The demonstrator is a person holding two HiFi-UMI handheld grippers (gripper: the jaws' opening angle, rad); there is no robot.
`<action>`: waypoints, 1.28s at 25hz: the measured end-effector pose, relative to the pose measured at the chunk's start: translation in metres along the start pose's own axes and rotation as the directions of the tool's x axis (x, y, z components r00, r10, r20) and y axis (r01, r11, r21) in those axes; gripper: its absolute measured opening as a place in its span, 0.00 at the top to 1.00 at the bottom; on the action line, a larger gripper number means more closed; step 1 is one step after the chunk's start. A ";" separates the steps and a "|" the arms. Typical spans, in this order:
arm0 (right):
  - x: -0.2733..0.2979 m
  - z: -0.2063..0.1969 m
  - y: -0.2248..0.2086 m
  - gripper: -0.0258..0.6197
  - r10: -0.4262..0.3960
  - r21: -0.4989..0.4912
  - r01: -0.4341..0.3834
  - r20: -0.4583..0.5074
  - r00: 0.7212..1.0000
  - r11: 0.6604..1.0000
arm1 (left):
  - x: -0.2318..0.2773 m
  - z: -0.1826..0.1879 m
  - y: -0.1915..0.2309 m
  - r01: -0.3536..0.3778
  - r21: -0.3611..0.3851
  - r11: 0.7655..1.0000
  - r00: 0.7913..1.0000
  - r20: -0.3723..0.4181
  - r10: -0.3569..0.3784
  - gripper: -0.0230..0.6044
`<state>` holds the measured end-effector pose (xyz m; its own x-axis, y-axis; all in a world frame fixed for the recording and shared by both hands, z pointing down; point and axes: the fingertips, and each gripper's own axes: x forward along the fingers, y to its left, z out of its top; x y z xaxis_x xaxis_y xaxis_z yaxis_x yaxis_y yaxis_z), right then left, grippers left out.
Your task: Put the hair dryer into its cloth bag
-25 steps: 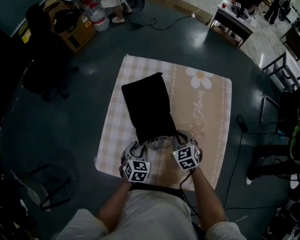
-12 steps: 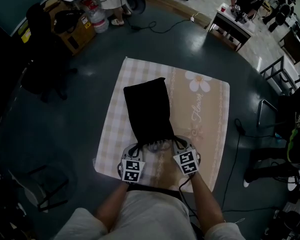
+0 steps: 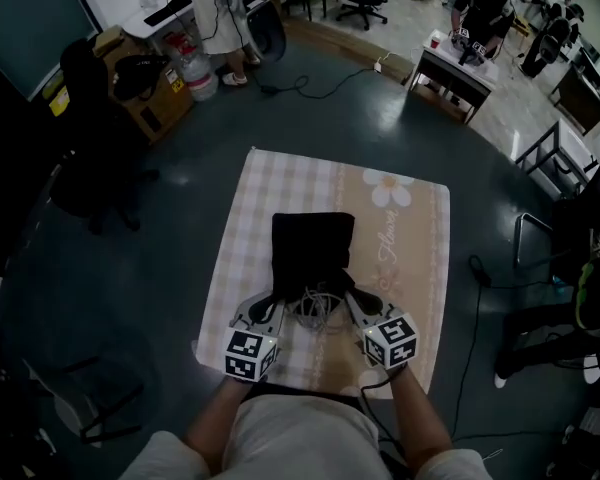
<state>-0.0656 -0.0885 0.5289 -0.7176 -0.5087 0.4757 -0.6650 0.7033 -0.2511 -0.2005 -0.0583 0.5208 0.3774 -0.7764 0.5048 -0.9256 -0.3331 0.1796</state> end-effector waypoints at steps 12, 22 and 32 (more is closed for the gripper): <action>-0.061 0.081 -0.006 0.93 -0.006 0.103 -0.006 0.107 0.994 0.995 | -0.015 0.079 -0.006 0.101 0.024 0.995 0.995 0.000 -0.101 0.94; -0.084 0.136 -0.021 0.93 -0.037 0.089 0.020 0.193 0.981 0.996 | -0.012 0.143 -0.015 0.177 0.064 0.982 0.983 0.043 -0.180 0.94; -0.044 0.209 -0.091 0.93 -0.145 -0.042 0.157 0.213 0.966 0.987 | 0.068 0.230 0.013 0.104 0.187 0.977 0.989 0.086 -0.122 0.94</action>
<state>-0.0170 -0.2339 0.3550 -0.6414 -0.6991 0.3162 -0.7600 0.6352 -0.1374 -0.1804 -0.2381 0.3633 0.4882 -0.7731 0.4049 -0.8596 -0.5062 0.0699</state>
